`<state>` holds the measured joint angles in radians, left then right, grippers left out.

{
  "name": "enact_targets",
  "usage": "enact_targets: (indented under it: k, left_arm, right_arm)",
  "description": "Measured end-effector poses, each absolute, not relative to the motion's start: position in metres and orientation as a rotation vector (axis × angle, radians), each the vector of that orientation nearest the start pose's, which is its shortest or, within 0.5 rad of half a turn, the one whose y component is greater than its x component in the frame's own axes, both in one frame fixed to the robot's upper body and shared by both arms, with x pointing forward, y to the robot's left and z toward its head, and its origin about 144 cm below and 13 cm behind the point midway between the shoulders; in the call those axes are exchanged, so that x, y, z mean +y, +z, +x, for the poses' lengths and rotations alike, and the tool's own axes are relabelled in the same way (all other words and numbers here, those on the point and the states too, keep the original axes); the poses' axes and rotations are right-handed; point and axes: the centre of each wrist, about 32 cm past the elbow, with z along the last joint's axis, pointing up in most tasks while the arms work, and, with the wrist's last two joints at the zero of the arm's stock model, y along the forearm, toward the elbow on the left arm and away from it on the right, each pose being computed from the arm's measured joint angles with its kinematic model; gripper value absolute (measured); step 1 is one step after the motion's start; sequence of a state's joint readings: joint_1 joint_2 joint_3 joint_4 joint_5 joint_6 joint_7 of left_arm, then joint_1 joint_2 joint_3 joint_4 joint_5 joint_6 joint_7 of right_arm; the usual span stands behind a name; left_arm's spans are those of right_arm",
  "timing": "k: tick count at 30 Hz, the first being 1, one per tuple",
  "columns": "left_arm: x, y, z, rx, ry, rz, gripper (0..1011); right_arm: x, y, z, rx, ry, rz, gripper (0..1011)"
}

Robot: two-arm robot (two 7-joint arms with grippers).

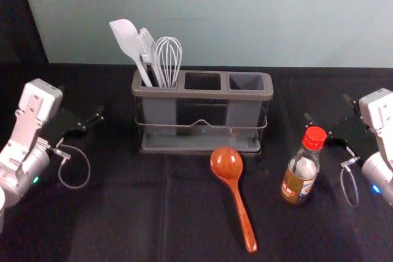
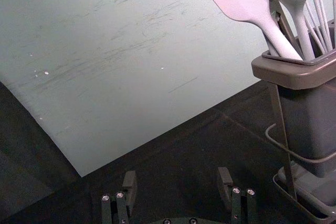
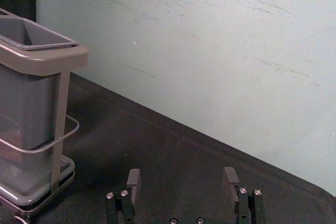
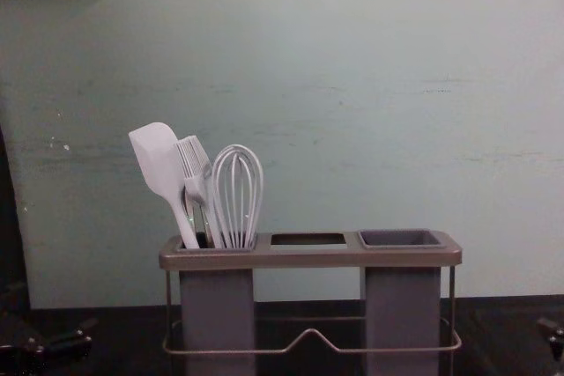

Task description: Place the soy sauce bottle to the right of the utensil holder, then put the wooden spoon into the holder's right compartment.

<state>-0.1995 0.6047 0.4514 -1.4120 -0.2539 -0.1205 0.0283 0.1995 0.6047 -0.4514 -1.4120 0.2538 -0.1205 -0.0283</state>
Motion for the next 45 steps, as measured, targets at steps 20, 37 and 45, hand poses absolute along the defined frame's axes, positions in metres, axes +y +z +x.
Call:
enact_targets:
  k: [20,37,45]
  left_arm:
    - [0.3097,1.1398,0.4886,-0.285,1.248,0.304,1005]
    - [0.3097,1.1398,0.4886,-0.285,1.248,0.304,1005]
    - [0.3097,1.1398,0.4886,-0.285,1.248,0.304,1005]
  right_arm:
    - [-0.3097,1.1398,0.4886,-0.285,-1.248,-0.305,1003]
    - [-0.3097,1.1398,0.4886,-0.285,-1.248,-0.305,1002]
    - [-0.3097,1.1398,0.4886,-0.285,-1.248,-0.304,1002]
